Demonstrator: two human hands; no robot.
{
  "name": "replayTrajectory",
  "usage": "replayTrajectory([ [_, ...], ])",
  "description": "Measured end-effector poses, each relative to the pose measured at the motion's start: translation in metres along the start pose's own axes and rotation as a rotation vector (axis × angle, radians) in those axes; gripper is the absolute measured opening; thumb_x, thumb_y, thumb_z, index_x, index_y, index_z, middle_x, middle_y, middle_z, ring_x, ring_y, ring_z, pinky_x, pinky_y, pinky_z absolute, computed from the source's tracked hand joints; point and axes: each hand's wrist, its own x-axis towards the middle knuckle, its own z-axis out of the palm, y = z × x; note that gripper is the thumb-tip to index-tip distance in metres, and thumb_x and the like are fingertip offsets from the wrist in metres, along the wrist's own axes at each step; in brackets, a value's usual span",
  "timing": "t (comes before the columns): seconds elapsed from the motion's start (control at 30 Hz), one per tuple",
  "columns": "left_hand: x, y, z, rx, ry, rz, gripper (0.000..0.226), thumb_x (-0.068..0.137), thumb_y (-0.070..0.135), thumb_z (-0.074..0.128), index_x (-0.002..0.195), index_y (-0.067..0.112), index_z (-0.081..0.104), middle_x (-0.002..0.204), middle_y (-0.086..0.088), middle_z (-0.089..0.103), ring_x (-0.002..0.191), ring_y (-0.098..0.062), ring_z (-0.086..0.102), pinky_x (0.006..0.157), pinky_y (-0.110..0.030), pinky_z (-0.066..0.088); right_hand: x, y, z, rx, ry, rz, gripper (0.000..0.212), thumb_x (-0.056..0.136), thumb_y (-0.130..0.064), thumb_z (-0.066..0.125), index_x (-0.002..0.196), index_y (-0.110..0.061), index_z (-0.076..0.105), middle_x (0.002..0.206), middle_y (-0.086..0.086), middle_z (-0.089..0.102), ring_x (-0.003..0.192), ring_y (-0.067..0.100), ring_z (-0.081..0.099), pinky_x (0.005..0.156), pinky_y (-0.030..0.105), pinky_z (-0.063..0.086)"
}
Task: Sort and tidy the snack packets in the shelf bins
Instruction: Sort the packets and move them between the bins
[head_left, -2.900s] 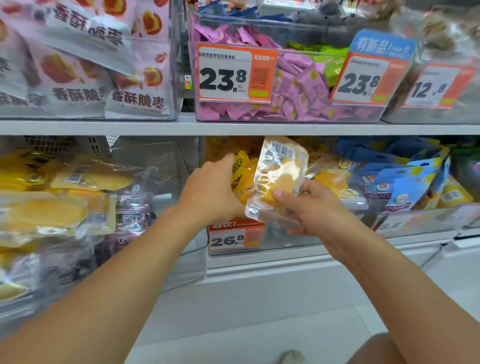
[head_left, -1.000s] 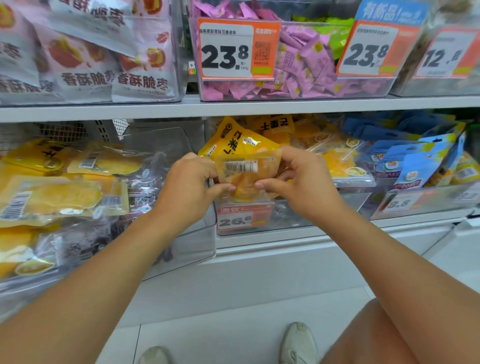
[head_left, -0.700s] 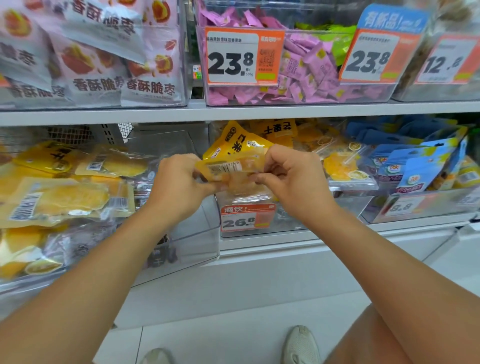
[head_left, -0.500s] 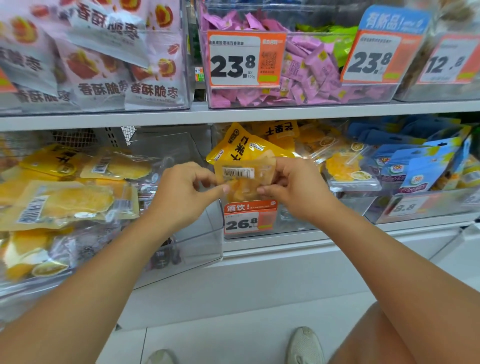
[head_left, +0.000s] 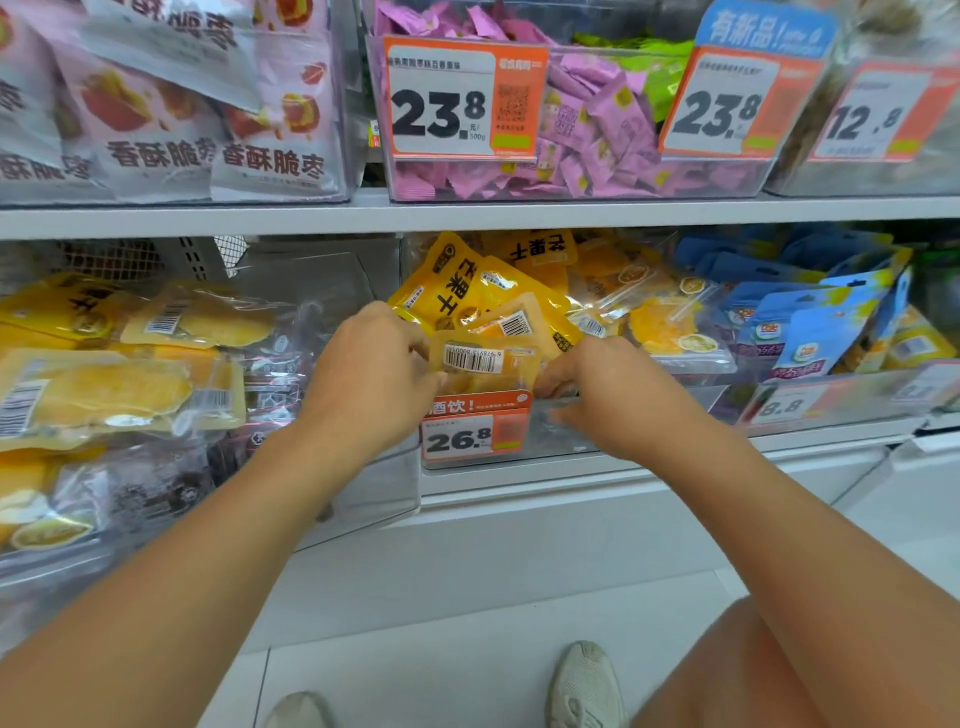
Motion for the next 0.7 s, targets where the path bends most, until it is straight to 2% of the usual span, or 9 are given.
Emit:
replayTrajectory([
  [0.07,-0.012,0.003,-0.01,-0.135,0.11,0.017,0.031,0.076,0.029,0.084,0.088,0.026,0.055,0.093,0.008,0.051,0.088,-0.016,0.055,0.071,-0.028,0.044,-0.001,-0.007,-0.003,-0.035,0.008,-0.003,0.016,0.085,-0.022,0.072,0.097,-0.031,0.077,0.098,-0.001,0.072,0.087,0.026,0.067,0.08,0.04,0.059],
  [0.13,-0.021,0.011,-0.016,-0.217,0.225,0.139,0.033,0.076,0.028,0.083,0.082,0.024,0.051,0.083,0.011,0.052,0.077,-0.014,0.054,0.065,-0.03,0.047,-0.004,-0.009,-0.007,-0.066,0.127,0.0,0.009,0.086,-0.024,0.07,0.091,-0.029,0.076,0.092,0.0,0.07,0.082,0.026,0.065,0.074,0.038,0.058],
  [0.2,-0.031,0.022,-0.018,-0.171,0.176,0.317,0.025,0.081,0.039,0.075,0.073,0.023,0.058,0.071,0.012,0.057,0.067,-0.01,0.055,0.06,-0.033,0.051,-0.013,-0.002,-0.01,-0.125,0.155,0.061,0.004,0.084,-0.03,0.074,0.087,-0.027,0.075,0.087,0.0,0.069,0.079,0.026,0.064,0.071,0.035,0.056],
  [0.23,-0.035,0.027,-0.014,-0.11,0.087,0.367,0.025,0.084,0.048,0.069,0.075,0.025,0.064,0.072,0.013,0.062,0.067,-0.007,0.057,0.061,-0.032,0.052,-0.019,0.005,-0.009,-0.153,0.117,0.105,0.008,0.082,-0.031,0.075,0.088,-0.026,0.074,0.087,0.002,0.068,0.081,0.026,0.064,0.071,0.035,0.056],
  [0.3,-0.042,0.038,0.001,0.087,-0.111,0.425,0.032,0.088,0.057,0.059,0.101,0.03,0.069,0.101,0.013,0.069,0.09,-0.01,0.064,0.073,-0.034,0.057,-0.03,0.019,-0.007,-0.124,0.05,0.174,0.019,0.082,-0.03,0.076,0.1,-0.027,0.073,0.097,0.004,0.07,0.089,0.028,0.064,0.076,0.038,0.056],
  [0.37,-0.046,0.046,0.022,0.218,-0.215,0.441,0.046,0.093,0.051,0.058,0.134,0.03,0.054,0.138,0.013,0.054,0.119,-0.016,0.057,0.088,-0.038,0.055,-0.034,0.032,-0.005,-0.074,0.045,0.178,0.031,0.086,-0.03,0.072,0.117,-0.031,0.069,0.11,0.005,0.069,0.1,0.03,0.064,0.084,0.041,0.056],
  [0.43,-0.045,0.057,0.039,0.234,-0.228,0.415,0.054,0.097,0.043,0.056,0.147,0.028,0.04,0.151,0.013,0.041,0.124,-0.019,0.055,0.087,-0.038,0.054,-0.033,0.039,-0.003,-0.042,0.037,0.153,0.035,0.089,-0.029,0.069,0.124,-0.034,0.065,0.114,0.006,0.067,0.106,0.031,0.063,0.088,0.043,0.055],
  [0.57,-0.033,0.073,0.064,0.331,-0.109,0.364,0.045,0.093,0.022,0.065,0.134,0.028,0.048,0.133,0.008,0.053,0.099,-0.021,0.066,0.06,-0.034,0.046,-0.018,0.045,0.015,-0.079,0.001,0.157,0.018,0.09,-0.027,0.067,0.107,-0.03,0.069,0.103,0.008,0.067,0.098,0.033,0.064,0.08,0.039,0.055],
  [0.7,-0.021,0.083,0.069,0.413,-0.063,0.304,0.029,0.095,0.016,0.064,0.122,0.023,0.056,0.117,0.002,0.058,0.091,-0.023,0.068,0.058,-0.03,0.037,-0.003,0.05,0.013,-0.057,-0.006,0.098,0.011,0.092,-0.021,0.063,0.089,-0.021,0.074,0.084,0.011,0.061,0.082,0.031,0.06,0.065,0.028,0.038],
])
